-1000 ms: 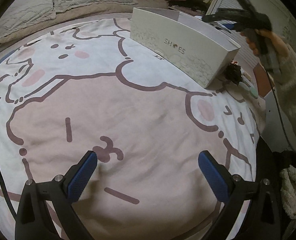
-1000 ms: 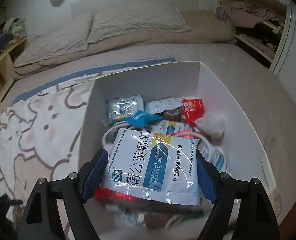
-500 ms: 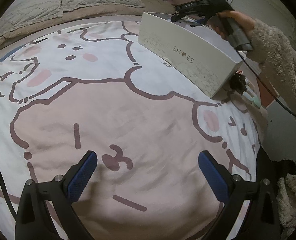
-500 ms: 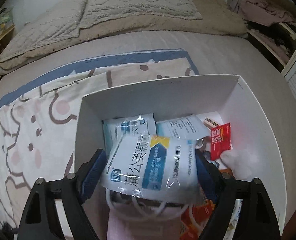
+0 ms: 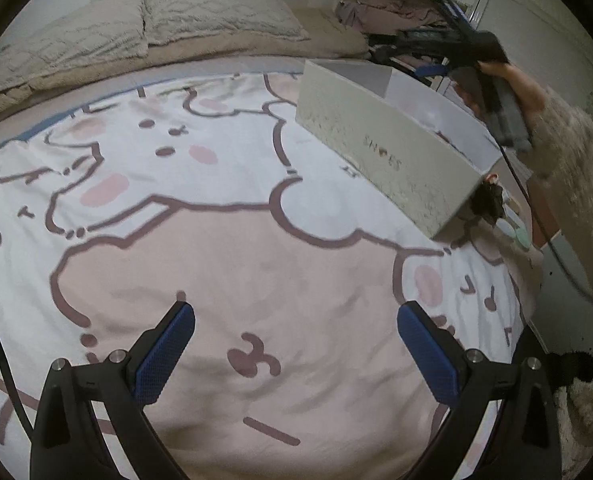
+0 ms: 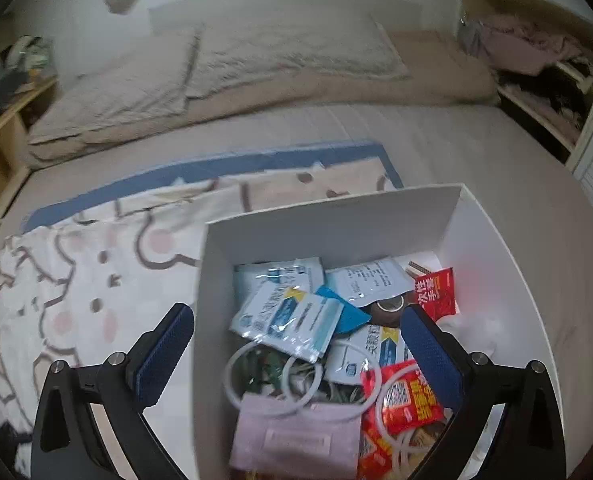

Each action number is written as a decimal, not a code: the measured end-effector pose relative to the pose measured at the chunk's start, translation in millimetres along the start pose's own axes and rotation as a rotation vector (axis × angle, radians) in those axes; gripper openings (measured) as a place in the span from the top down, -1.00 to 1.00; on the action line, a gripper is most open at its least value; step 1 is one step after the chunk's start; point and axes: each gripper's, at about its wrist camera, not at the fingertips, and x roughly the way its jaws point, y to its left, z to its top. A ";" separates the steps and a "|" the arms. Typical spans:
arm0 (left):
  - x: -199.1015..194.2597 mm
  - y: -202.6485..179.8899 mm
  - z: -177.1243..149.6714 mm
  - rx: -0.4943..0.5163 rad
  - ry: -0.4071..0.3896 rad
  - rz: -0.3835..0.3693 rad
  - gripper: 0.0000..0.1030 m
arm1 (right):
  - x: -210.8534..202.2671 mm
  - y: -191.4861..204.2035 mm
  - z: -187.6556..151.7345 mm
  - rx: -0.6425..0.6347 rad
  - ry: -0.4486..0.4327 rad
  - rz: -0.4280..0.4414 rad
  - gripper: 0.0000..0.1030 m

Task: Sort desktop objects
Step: 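Withdraw the right tool up and away from the box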

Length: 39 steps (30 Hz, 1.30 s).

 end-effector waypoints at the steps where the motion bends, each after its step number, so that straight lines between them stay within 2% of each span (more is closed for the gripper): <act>1: -3.4 -1.5 2.8 0.004 -0.012 0.005 -0.98 | -8.0 1.0 -2.5 -0.007 -0.015 0.011 -0.99; 8: -32.4 -20.4 28.8 0.036 -0.105 0.050 -0.98 | -66.3 6.6 -27.7 -0.039 -0.125 0.078 -1.00; 13: -53.0 -37.0 46.6 0.049 -0.162 0.090 -0.98 | -99.7 10.4 -43.9 -0.049 -0.188 0.057 -1.00; 17: -73.6 -48.4 61.3 0.038 -0.209 0.095 -0.98 | -128.6 13.4 -57.7 -0.063 -0.247 0.050 -1.00; 23: -98.8 -66.8 77.7 0.035 -0.269 0.119 -0.98 | -162.7 17.7 -76.8 -0.077 -0.292 0.056 -1.00; 36: -143.7 -112.5 87.7 0.052 -0.356 0.143 -0.98 | -217.5 25.9 -121.6 -0.074 -0.379 0.038 -1.00; 39: -150.8 -122.8 85.3 0.077 -0.373 0.181 -0.98 | -228.1 27.8 -130.7 -0.077 -0.398 0.021 -1.00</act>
